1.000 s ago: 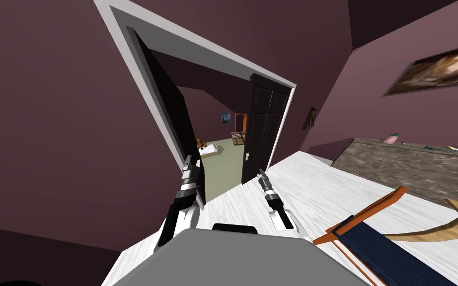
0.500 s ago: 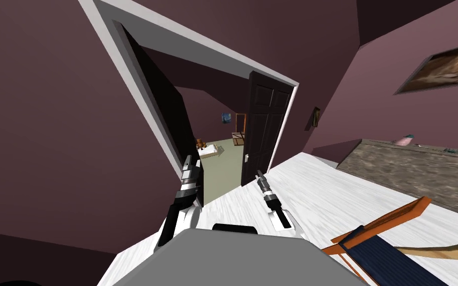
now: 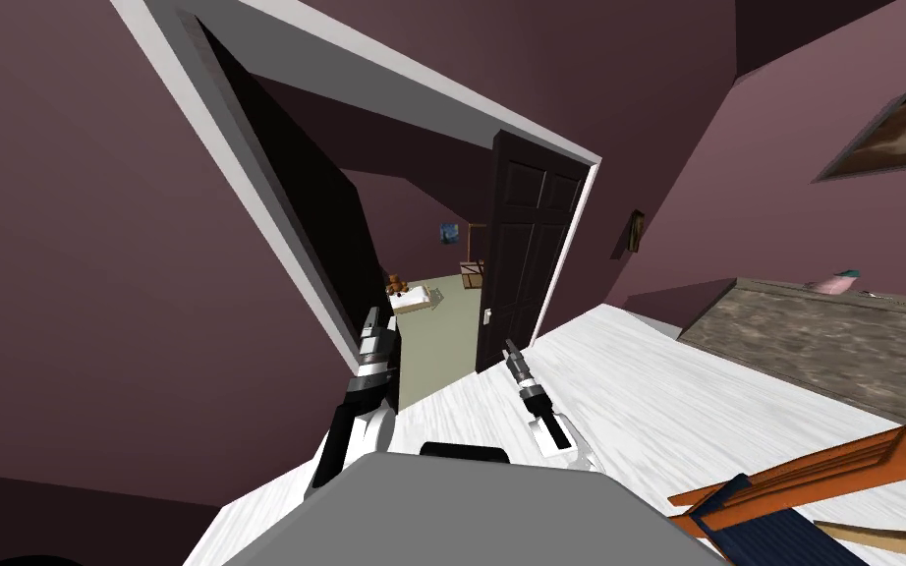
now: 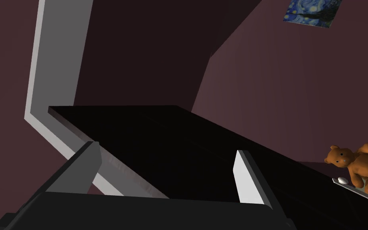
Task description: Push the door open
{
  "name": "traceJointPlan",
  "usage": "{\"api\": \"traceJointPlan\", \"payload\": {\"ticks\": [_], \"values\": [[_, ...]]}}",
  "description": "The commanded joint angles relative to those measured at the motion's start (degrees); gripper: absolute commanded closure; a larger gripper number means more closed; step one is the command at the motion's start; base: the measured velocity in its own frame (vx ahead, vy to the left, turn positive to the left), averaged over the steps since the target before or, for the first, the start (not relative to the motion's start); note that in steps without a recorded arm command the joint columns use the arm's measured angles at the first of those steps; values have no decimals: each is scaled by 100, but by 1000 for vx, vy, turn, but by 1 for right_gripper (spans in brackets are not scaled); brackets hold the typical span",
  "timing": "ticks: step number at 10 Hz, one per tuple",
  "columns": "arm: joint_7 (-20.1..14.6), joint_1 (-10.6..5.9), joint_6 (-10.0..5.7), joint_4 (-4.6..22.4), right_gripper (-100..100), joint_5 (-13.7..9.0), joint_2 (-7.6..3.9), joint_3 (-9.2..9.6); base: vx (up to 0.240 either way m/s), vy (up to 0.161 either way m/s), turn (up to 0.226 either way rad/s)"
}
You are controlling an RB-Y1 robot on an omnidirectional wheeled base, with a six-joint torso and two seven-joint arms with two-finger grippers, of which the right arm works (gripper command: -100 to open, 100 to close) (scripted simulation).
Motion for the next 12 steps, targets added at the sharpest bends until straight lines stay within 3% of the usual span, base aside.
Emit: {"api": "traceJointPlan", "payload": {"ticks": [1,12], "values": [[-42,-66,-57,188,-100,59,6,28,109,-117,58],[-258,-642,-540,1622,-100,332,-15,95,98,-77,38]]}}
